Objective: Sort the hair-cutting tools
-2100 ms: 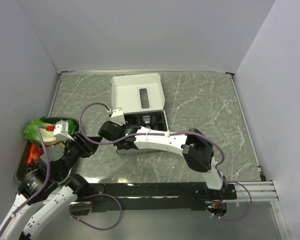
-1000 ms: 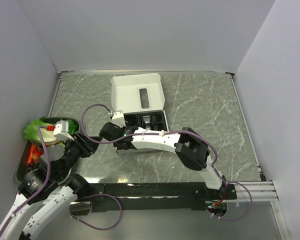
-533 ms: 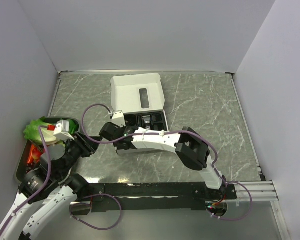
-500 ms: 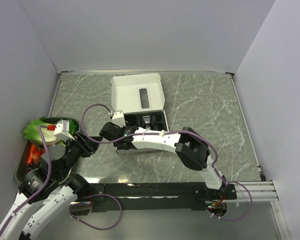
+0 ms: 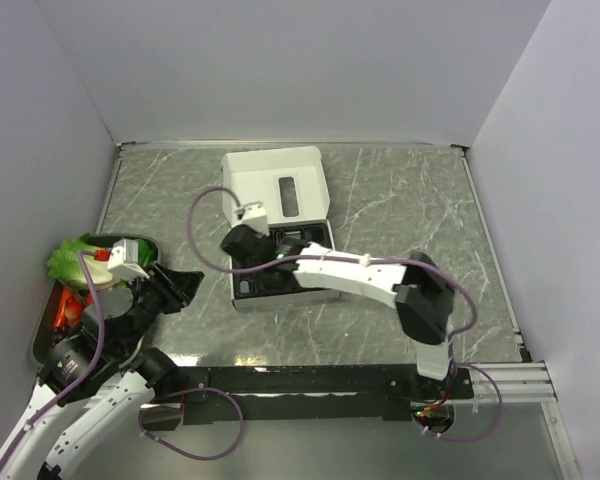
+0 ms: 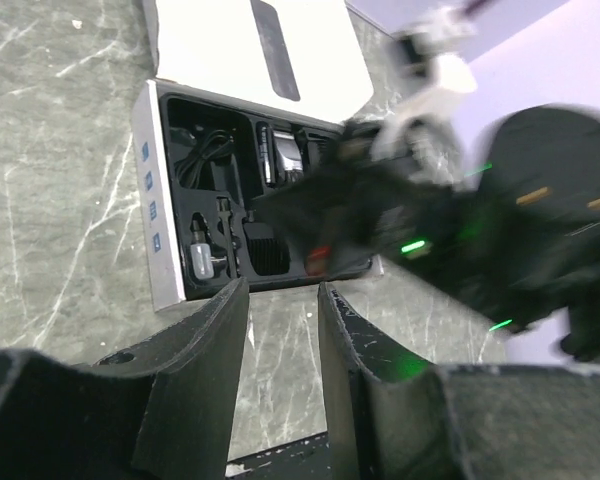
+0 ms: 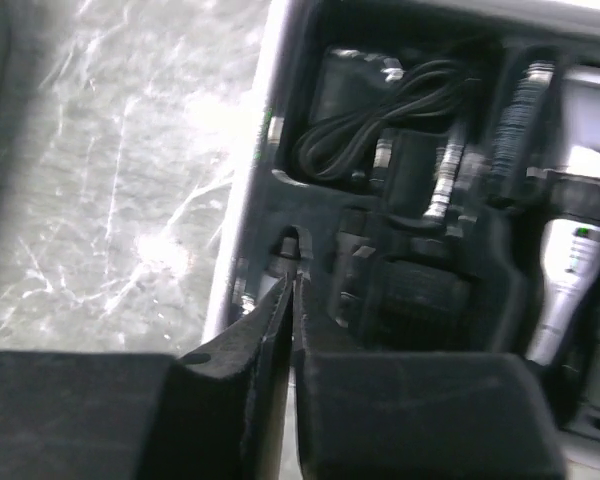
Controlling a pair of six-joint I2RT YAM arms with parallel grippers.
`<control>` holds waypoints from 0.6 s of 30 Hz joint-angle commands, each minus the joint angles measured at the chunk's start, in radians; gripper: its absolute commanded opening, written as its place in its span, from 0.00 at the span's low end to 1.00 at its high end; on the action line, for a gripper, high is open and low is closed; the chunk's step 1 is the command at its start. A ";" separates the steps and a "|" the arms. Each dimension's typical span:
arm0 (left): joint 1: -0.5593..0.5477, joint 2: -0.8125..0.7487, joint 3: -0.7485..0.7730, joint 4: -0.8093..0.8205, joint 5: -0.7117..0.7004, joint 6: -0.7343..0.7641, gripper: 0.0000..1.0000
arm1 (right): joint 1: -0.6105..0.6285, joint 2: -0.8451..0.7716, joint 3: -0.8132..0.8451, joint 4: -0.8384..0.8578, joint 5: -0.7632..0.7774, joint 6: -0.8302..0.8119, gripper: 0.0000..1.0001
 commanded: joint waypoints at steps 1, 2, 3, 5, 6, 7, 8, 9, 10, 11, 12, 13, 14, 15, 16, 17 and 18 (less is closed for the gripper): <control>-0.003 0.051 0.020 0.013 -0.028 -0.018 0.40 | -0.114 -0.182 -0.118 0.068 -0.076 -0.026 0.14; -0.003 0.068 0.023 0.016 -0.029 -0.018 0.40 | -0.134 -0.202 -0.130 0.069 -0.087 -0.038 0.14; -0.003 0.109 0.024 0.021 -0.029 -0.017 0.40 | -0.152 -0.240 -0.142 0.065 -0.092 -0.045 0.15; -0.003 0.157 0.035 0.039 -0.038 -0.017 0.40 | -0.215 -0.284 -0.178 0.068 -0.107 -0.067 0.20; -0.003 0.203 0.041 0.051 -0.049 -0.018 0.40 | -0.239 -0.325 -0.192 0.079 -0.112 -0.076 0.23; -0.003 0.225 0.043 0.070 -0.054 -0.014 0.41 | -0.279 -0.345 -0.214 0.082 -0.116 -0.084 0.27; -0.003 0.246 0.043 0.119 -0.066 -0.008 0.41 | -0.304 -0.363 -0.222 0.084 -0.128 -0.101 0.32; -0.003 0.293 0.046 0.137 -0.095 -0.003 0.44 | -0.327 -0.391 -0.230 0.082 -0.133 -0.108 0.34; -0.003 0.321 0.064 0.157 -0.109 0.001 0.45 | -0.348 -0.403 -0.241 0.081 -0.139 -0.115 0.35; -0.003 0.384 0.078 0.171 -0.127 0.011 0.47 | -0.403 -0.413 -0.244 0.081 -0.165 -0.130 0.35; -0.003 0.418 0.093 0.196 -0.143 0.014 0.51 | -0.428 -0.425 -0.248 0.079 -0.177 -0.133 0.35; -0.002 0.453 0.133 0.203 -0.176 0.018 0.53 | -0.457 -0.431 -0.250 0.072 -0.193 -0.136 0.35; -0.002 0.526 0.155 0.213 -0.189 0.029 0.54 | -0.509 -0.439 -0.253 0.069 -0.220 -0.135 0.35; 0.006 0.562 0.176 0.228 -0.199 0.032 0.56 | -0.538 -0.442 -0.265 0.072 -0.236 -0.131 0.36; 0.015 0.596 0.213 0.239 -0.200 0.037 0.58 | -0.561 -0.448 -0.273 0.084 -0.248 -0.130 0.41; 0.027 0.660 0.227 0.255 -0.183 0.052 0.59 | -0.607 -0.451 -0.279 0.088 -0.263 -0.122 0.43; 0.071 0.688 0.239 0.291 -0.154 0.061 0.61 | -0.629 -0.449 -0.290 0.093 -0.297 -0.119 0.44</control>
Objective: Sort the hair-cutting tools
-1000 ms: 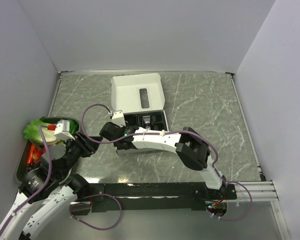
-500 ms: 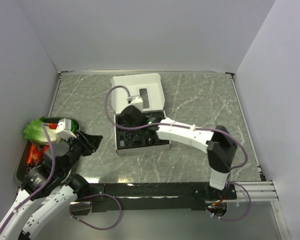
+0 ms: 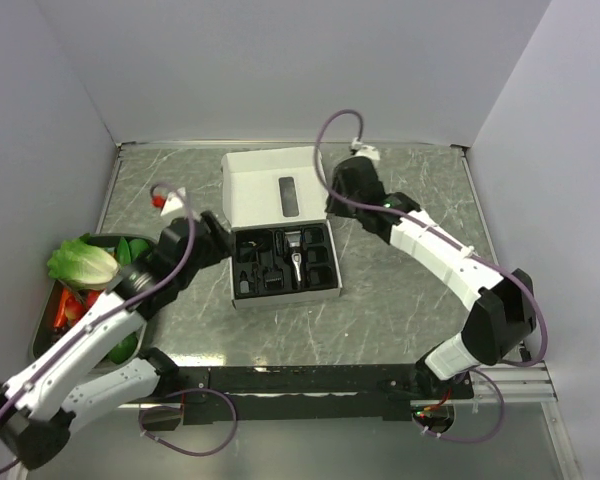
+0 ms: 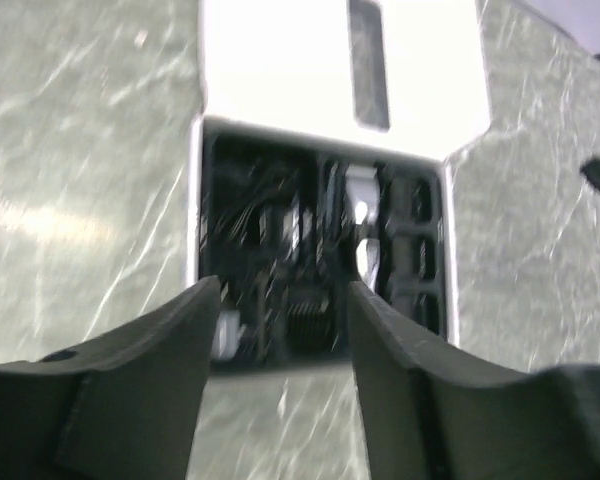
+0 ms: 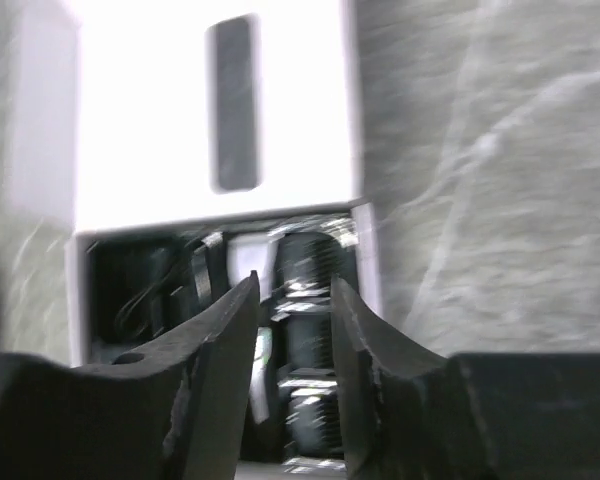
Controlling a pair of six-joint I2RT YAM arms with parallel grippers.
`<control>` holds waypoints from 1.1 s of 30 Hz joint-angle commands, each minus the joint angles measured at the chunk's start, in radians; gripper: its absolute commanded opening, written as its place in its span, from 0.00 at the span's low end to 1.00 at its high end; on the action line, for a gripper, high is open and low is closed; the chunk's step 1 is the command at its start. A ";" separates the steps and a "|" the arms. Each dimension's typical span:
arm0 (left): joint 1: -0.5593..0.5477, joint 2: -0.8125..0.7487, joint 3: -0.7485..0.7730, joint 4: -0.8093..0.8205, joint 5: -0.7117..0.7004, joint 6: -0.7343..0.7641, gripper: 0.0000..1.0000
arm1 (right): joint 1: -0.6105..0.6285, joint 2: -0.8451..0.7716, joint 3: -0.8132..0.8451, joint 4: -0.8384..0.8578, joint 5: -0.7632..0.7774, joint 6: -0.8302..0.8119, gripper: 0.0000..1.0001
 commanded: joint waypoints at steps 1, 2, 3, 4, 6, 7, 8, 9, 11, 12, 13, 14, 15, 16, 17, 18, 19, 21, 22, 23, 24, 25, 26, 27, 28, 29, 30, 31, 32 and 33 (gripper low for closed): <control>0.091 0.140 0.104 0.169 0.049 0.052 0.61 | -0.114 -0.029 -0.045 0.040 -0.101 -0.006 0.47; 0.122 0.189 0.111 0.191 0.092 0.064 0.62 | -0.152 -0.025 -0.051 0.046 -0.111 -0.003 0.48; 0.183 0.211 0.115 0.209 0.126 0.070 0.62 | -0.168 -0.019 -0.057 0.050 -0.134 -0.002 0.48; 0.212 0.232 0.121 0.253 0.179 0.073 0.63 | -0.186 -0.013 -0.061 0.063 -0.148 -0.005 0.48; 0.309 0.291 0.138 0.293 0.233 0.081 0.63 | -0.235 0.012 -0.065 0.069 -0.174 -0.005 0.48; 0.346 0.330 0.147 0.315 0.290 0.075 0.63 | -0.254 0.032 -0.063 0.075 -0.188 -0.002 0.48; 0.376 0.352 0.157 0.324 0.304 0.070 0.61 | -0.268 0.043 -0.061 0.081 -0.199 -0.002 0.47; 0.427 0.373 0.180 0.332 0.316 0.067 0.60 | -0.300 0.056 -0.057 0.084 -0.222 -0.002 0.43; 0.472 0.438 0.200 0.353 0.347 0.066 0.50 | -0.327 0.099 -0.048 0.093 -0.246 -0.003 0.35; 0.508 0.464 0.219 0.361 0.355 0.067 0.48 | -0.349 0.115 -0.036 0.095 -0.256 -0.002 0.31; 0.527 0.491 0.232 0.363 0.364 0.063 0.47 | -0.358 0.131 -0.028 0.098 -0.262 -0.002 0.28; 0.545 0.548 0.244 0.372 0.406 0.060 0.36 | -0.367 0.167 -0.019 0.098 -0.285 -0.003 0.25; 0.580 0.577 0.255 0.382 0.427 0.052 0.31 | -0.372 0.184 0.000 0.100 -0.289 -0.005 0.19; 0.593 0.602 0.253 0.401 0.448 0.028 0.25 | -0.384 0.200 0.011 0.101 -0.299 -0.006 0.14; 0.602 0.649 0.249 0.454 0.468 0.017 0.17 | -0.390 0.233 0.026 0.106 -0.305 -0.008 0.08; 0.613 0.672 0.246 0.482 0.494 0.007 0.15 | -0.393 0.248 0.034 0.118 -0.315 -0.008 0.00; 0.615 0.726 0.250 0.504 0.502 0.000 0.13 | -0.400 0.283 0.046 0.119 -0.325 -0.011 0.00; 0.618 0.794 0.291 0.534 0.534 -0.003 0.03 | -0.407 0.325 0.092 0.116 -0.358 -0.015 0.00; 0.619 0.873 0.315 0.539 0.554 0.000 0.01 | -0.412 0.372 0.112 0.112 -0.372 -0.020 0.00; 0.621 0.915 0.339 0.531 0.574 0.001 0.01 | -0.413 0.394 0.148 0.106 -0.403 -0.022 0.00; 0.622 0.956 0.388 0.521 0.606 0.003 0.01 | -0.413 0.418 0.167 0.104 -0.411 -0.026 0.00; 0.624 1.029 0.405 0.528 0.621 0.003 0.01 | -0.416 0.458 0.181 0.106 -0.417 -0.028 0.00; 0.627 1.064 0.428 0.537 0.637 0.001 0.01 | -0.420 0.477 0.207 0.104 -0.424 -0.026 0.00; 0.628 1.099 0.442 0.560 0.676 -0.005 0.01 | -0.423 0.497 0.221 0.106 -0.438 -0.026 0.00; 0.630 1.169 0.457 0.567 0.698 -0.005 0.01 | -0.426 0.535 0.233 0.104 -0.450 -0.025 0.00; 0.633 1.205 0.492 0.570 0.720 -0.005 0.01 | -0.430 0.552 0.262 0.103 -0.469 -0.022 0.00; 0.633 1.238 0.508 0.570 0.739 -0.009 0.01 | -0.433 0.569 0.276 0.100 -0.475 -0.019 0.00; 0.634 1.287 0.519 0.602 0.770 -0.013 0.01 | -0.433 0.598 0.287 0.106 -0.481 -0.020 0.00; 0.636 1.309 0.528 0.619 0.792 -0.017 0.01 | -0.435 0.610 0.310 0.104 -0.490 -0.020 0.00; 0.638 1.326 0.530 0.639 0.809 -0.029 0.01 | -0.438 0.625 0.323 0.103 -0.519 -0.020 0.00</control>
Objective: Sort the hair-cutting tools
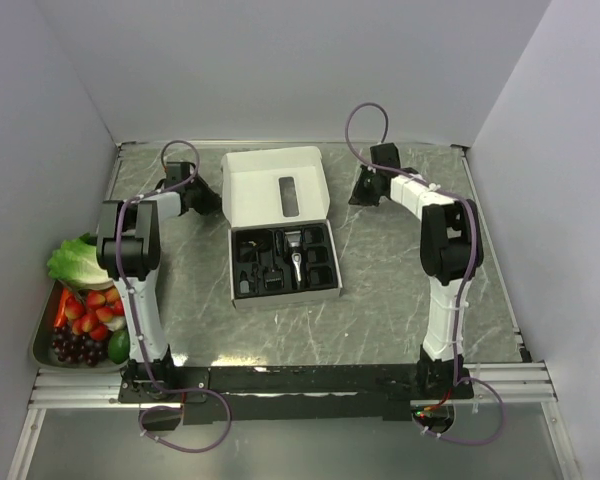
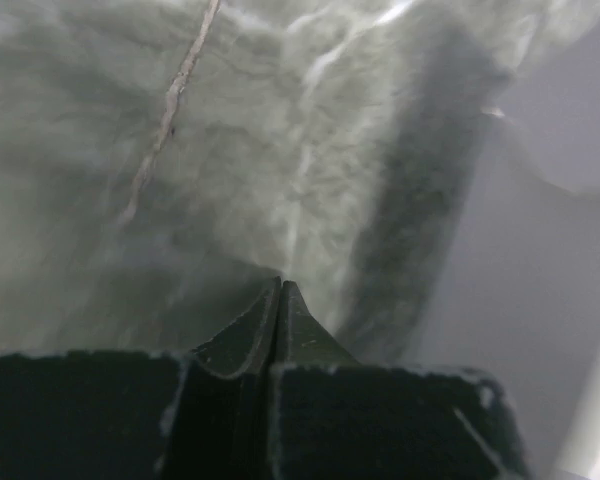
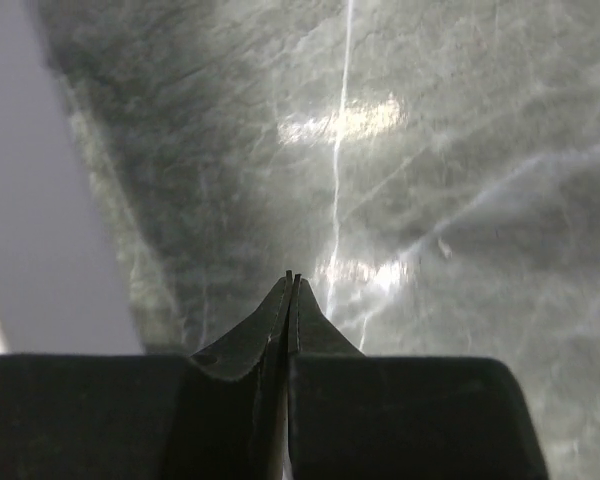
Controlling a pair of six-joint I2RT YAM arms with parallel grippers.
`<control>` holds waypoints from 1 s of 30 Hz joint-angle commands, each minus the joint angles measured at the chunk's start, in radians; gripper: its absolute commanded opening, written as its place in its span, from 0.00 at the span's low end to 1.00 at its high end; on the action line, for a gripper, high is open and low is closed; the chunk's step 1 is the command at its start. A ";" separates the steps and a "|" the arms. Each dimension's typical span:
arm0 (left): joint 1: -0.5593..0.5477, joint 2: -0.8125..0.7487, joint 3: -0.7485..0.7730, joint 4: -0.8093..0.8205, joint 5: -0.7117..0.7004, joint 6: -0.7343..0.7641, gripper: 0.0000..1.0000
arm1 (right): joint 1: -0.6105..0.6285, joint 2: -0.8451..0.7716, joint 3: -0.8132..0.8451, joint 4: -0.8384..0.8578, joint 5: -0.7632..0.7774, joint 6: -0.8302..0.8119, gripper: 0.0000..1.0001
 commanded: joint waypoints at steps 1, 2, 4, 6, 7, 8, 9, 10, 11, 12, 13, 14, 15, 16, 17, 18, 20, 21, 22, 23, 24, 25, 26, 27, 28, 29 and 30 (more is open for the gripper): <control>0.011 0.100 0.055 0.136 0.167 -0.044 0.01 | -0.021 0.083 0.112 0.021 -0.103 0.001 0.00; 0.014 0.111 0.058 0.151 0.180 -0.050 0.01 | -0.023 0.100 0.127 0.023 -0.126 0.002 0.00; 0.017 0.138 0.061 0.185 0.210 -0.065 0.01 | -0.028 0.149 0.169 0.031 -0.218 0.016 0.00; 0.017 0.152 0.057 0.211 0.251 -0.079 0.01 | -0.028 0.188 0.190 0.060 -0.273 0.037 0.00; 0.017 0.160 0.050 0.220 0.263 -0.085 0.01 | -0.028 0.201 0.199 0.072 -0.317 0.045 0.00; 0.043 0.163 0.038 0.249 0.289 -0.090 0.01 | -0.028 0.216 0.221 0.087 -0.345 0.054 0.00; 0.043 0.165 0.031 0.260 0.300 -0.103 0.01 | -0.028 0.251 0.239 0.083 -0.368 0.069 0.00; 0.046 0.166 0.021 0.276 0.311 -0.110 0.01 | -0.026 0.270 0.279 0.078 -0.409 0.077 0.00; 0.051 0.165 0.002 0.306 0.332 -0.117 0.01 | -0.028 0.288 0.293 0.078 -0.433 0.083 0.00; 0.052 0.165 -0.008 0.322 0.343 -0.131 0.01 | -0.026 0.314 0.304 0.101 -0.457 0.105 0.00; 0.055 0.163 -0.017 0.335 0.358 -0.137 0.01 | -0.026 0.325 0.314 0.115 -0.508 0.117 0.00; 0.057 0.163 -0.032 0.352 0.371 -0.143 0.01 | -0.023 0.334 0.318 0.130 -0.529 0.141 0.00; 0.057 0.159 -0.037 0.374 0.389 -0.149 0.01 | -0.021 0.348 0.318 0.164 -0.551 0.151 0.00; 0.058 0.156 -0.042 0.381 0.397 -0.149 0.01 | -0.017 0.354 0.322 0.179 -0.571 0.160 0.00; 0.058 0.149 -0.052 0.409 0.405 -0.154 0.01 | -0.014 0.360 0.327 0.190 -0.607 0.174 0.00; 0.058 0.134 -0.063 0.429 0.424 -0.160 0.01 | -0.011 0.368 0.330 0.204 -0.624 0.183 0.00; 0.058 0.116 -0.092 0.483 0.449 -0.175 0.01 | -0.002 0.373 0.327 0.271 -0.673 0.220 0.00; 0.057 0.103 -0.100 0.522 0.458 -0.189 0.01 | 0.002 0.374 0.321 0.306 -0.721 0.238 0.00; 0.058 0.099 -0.101 0.539 0.489 -0.195 0.01 | 0.006 0.374 0.310 0.370 -0.746 0.255 0.00; 0.058 0.096 -0.105 0.556 0.506 -0.205 0.01 | 0.011 0.373 0.302 0.406 -0.766 0.287 0.00; 0.058 0.088 -0.109 0.581 0.519 -0.223 0.01 | 0.014 0.364 0.292 0.435 -0.798 0.300 0.00; 0.057 0.082 -0.115 0.627 0.542 -0.232 0.01 | 0.015 0.358 0.278 0.460 -0.809 0.310 0.00; 0.058 0.074 -0.130 0.656 0.550 -0.240 0.01 | 0.017 0.351 0.275 0.490 -0.818 0.313 0.00; 0.058 0.058 -0.138 0.682 0.561 -0.258 0.01 | 0.021 0.338 0.270 0.497 -0.830 0.313 0.00; 0.057 0.051 -0.155 0.748 0.576 -0.275 0.01 | 0.023 0.331 0.265 0.501 -0.835 0.309 0.00; 0.058 0.045 -0.163 0.779 0.587 -0.309 0.01 | 0.026 0.324 0.264 0.494 -0.839 0.298 0.00; 0.058 0.036 -0.169 0.806 0.595 -0.324 0.01 | 0.028 0.312 0.264 0.486 -0.841 0.289 0.00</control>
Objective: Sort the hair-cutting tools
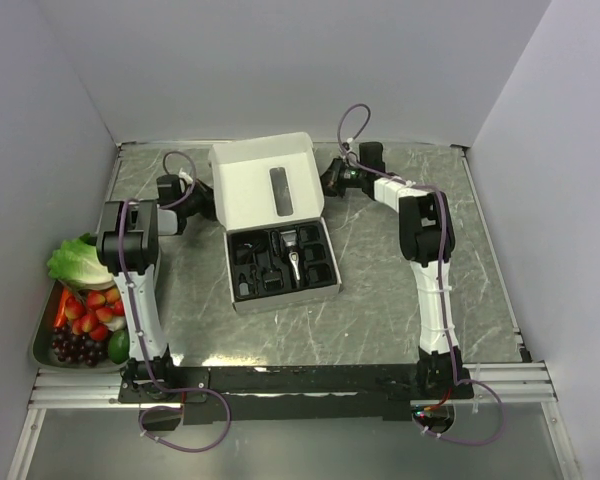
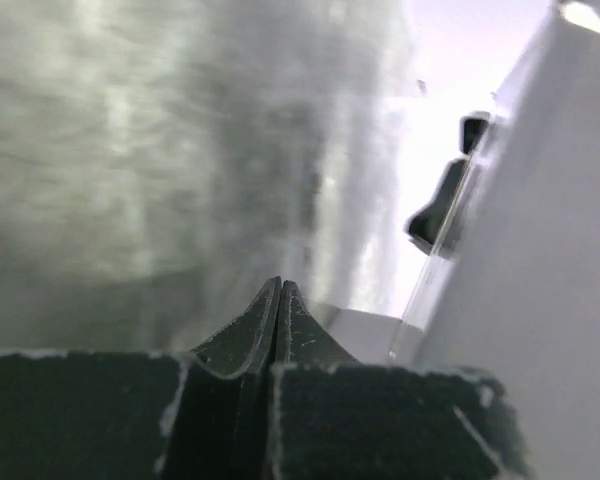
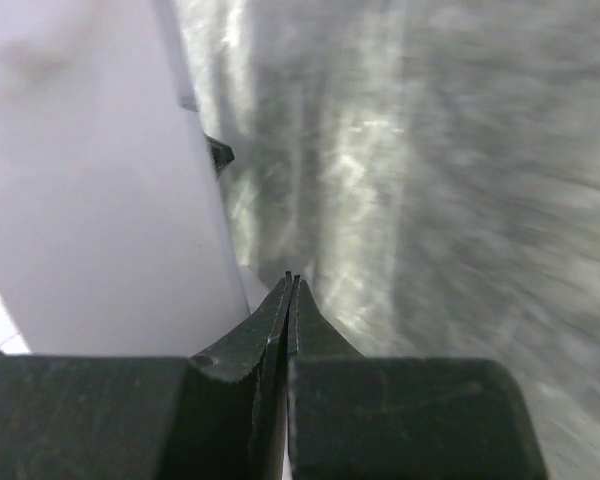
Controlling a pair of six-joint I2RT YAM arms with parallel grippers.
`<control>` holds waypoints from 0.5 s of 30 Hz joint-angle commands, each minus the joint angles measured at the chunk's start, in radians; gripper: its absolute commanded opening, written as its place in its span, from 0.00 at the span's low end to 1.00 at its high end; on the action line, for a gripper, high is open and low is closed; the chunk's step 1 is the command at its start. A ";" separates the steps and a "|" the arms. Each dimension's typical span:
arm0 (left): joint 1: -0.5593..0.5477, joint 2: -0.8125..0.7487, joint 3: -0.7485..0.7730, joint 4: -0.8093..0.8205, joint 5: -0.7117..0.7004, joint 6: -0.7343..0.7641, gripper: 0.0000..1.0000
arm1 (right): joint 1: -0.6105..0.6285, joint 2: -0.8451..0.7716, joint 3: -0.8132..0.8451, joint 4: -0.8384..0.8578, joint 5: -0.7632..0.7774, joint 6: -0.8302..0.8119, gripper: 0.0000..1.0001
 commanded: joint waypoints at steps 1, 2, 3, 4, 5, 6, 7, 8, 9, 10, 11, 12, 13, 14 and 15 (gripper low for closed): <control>-0.002 -0.103 -0.034 0.279 0.095 -0.101 0.01 | 0.021 -0.068 -0.016 0.096 -0.096 0.008 0.00; -0.002 -0.107 -0.040 0.298 0.108 -0.127 0.01 | 0.024 -0.077 -0.022 0.080 -0.094 -0.009 0.00; -0.002 -0.122 -0.046 0.318 0.113 -0.138 0.01 | 0.022 -0.096 -0.030 0.074 -0.091 -0.018 0.00; -0.003 -0.132 -0.060 0.329 0.118 -0.142 0.01 | 0.027 -0.106 -0.048 0.069 -0.086 -0.029 0.00; -0.003 -0.142 -0.066 0.332 0.121 -0.145 0.01 | 0.028 -0.116 -0.059 0.065 -0.083 -0.048 0.00; -0.002 -0.167 -0.074 0.324 0.119 -0.136 0.01 | 0.028 -0.137 -0.070 0.048 -0.079 -0.061 0.00; -0.002 -0.181 -0.088 0.315 0.118 -0.129 0.01 | 0.033 -0.148 -0.087 0.036 -0.074 -0.075 0.00; -0.002 -0.195 -0.095 0.294 0.115 -0.115 0.01 | 0.035 -0.159 -0.096 0.027 -0.059 -0.102 0.00; -0.002 -0.224 -0.103 0.277 0.109 -0.107 0.01 | 0.038 -0.180 -0.116 0.007 -0.050 -0.114 0.00; -0.002 -0.239 -0.117 0.257 0.104 -0.098 0.01 | 0.041 -0.192 -0.127 0.002 -0.042 -0.125 0.00; -0.002 -0.266 -0.124 0.227 0.098 -0.080 0.01 | 0.044 -0.215 -0.140 -0.001 -0.027 -0.144 0.00; -0.002 -0.282 -0.131 0.202 0.084 -0.072 0.01 | 0.045 -0.228 -0.163 -0.007 -0.020 -0.151 0.00; -0.002 -0.297 -0.146 0.182 0.073 -0.063 0.01 | 0.048 -0.240 -0.176 -0.009 -0.014 -0.170 0.00; -0.002 -0.328 -0.155 0.168 0.066 -0.049 0.01 | 0.051 -0.263 -0.186 -0.012 -0.004 -0.176 0.00; -0.002 -0.346 -0.178 0.150 0.050 -0.044 0.01 | 0.051 -0.275 -0.211 -0.019 0.006 -0.187 0.00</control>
